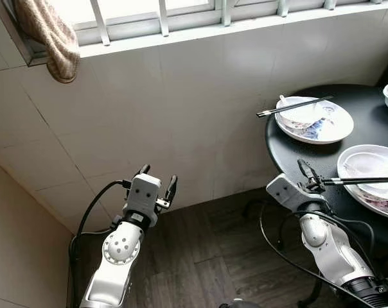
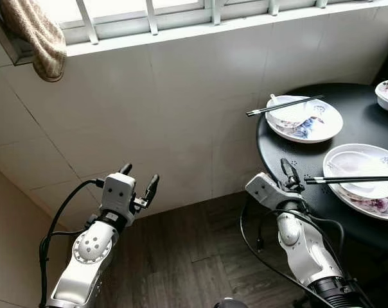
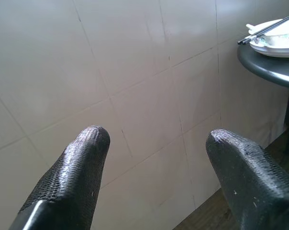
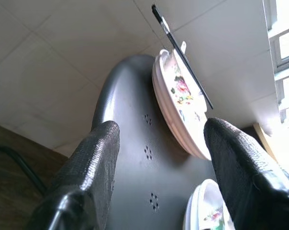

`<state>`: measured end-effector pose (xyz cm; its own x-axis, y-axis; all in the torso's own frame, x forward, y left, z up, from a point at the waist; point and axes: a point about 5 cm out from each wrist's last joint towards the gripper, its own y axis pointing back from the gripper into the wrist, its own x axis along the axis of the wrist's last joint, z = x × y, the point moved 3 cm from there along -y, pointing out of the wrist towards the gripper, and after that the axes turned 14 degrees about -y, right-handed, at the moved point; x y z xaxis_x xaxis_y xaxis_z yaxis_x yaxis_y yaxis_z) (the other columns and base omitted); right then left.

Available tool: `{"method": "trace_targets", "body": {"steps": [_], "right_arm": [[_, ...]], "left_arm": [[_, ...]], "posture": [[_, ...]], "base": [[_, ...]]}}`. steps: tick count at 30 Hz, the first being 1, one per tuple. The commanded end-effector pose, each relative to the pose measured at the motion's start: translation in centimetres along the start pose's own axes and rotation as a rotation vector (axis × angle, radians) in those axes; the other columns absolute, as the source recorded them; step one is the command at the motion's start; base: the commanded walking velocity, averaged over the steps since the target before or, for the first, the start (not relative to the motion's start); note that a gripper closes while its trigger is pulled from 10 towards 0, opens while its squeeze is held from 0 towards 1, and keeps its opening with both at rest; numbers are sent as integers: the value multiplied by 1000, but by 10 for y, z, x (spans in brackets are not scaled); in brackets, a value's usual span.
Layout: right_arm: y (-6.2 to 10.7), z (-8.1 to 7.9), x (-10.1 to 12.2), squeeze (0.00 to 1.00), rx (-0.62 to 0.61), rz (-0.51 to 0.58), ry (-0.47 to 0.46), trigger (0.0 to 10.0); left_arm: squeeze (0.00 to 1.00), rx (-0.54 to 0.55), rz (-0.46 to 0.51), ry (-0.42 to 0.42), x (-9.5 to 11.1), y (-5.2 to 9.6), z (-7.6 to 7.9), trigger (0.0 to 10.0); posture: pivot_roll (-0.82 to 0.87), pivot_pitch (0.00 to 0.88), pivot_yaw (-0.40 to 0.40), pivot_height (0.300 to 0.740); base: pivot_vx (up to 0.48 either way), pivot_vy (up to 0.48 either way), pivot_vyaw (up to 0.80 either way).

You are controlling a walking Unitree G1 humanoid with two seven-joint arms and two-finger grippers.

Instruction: Kitchen organization

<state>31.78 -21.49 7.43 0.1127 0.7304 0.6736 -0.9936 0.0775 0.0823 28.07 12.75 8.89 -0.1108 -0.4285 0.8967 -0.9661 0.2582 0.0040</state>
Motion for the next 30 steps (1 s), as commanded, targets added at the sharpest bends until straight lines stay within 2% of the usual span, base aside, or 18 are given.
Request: {"method": "trace_targets", "body": {"steps": [1, 7, 13, 21, 30], "right_arm": [[-2, 4, -2, 0, -30, -20, 20, 10000], [-2, 8, -8, 0, -49, -48, 70, 10000], [-1, 13, -17, 0, -69, -100, 67, 10000], [0, 16, -22, 0, -73, -116, 72, 10000], [-1, 8, 0, 0, -36, 6, 55, 10000]], "left_arm": [[0, -5, -6, 7, -1, 0, 0, 10000], [0, -7, -9, 12, -2, 0, 1, 10000], [0, -9, -10, 13, -2, 1, 2, 10000], [0, -10, -11, 14, -3, 1, 2, 10000], [0, -5, -3, 28, -2, 1, 2, 10000]], "posture": [[-160, 0, 48, 740], [-162, 0, 47, 740], [-161, 0, 47, 740], [-161, 0, 45, 740], [-162, 0, 47, 740]], "base": [[0, 0, 0], [0, 0, 0], [0, 0, 0], [0, 0, 0], [0, 0, 0]]}}
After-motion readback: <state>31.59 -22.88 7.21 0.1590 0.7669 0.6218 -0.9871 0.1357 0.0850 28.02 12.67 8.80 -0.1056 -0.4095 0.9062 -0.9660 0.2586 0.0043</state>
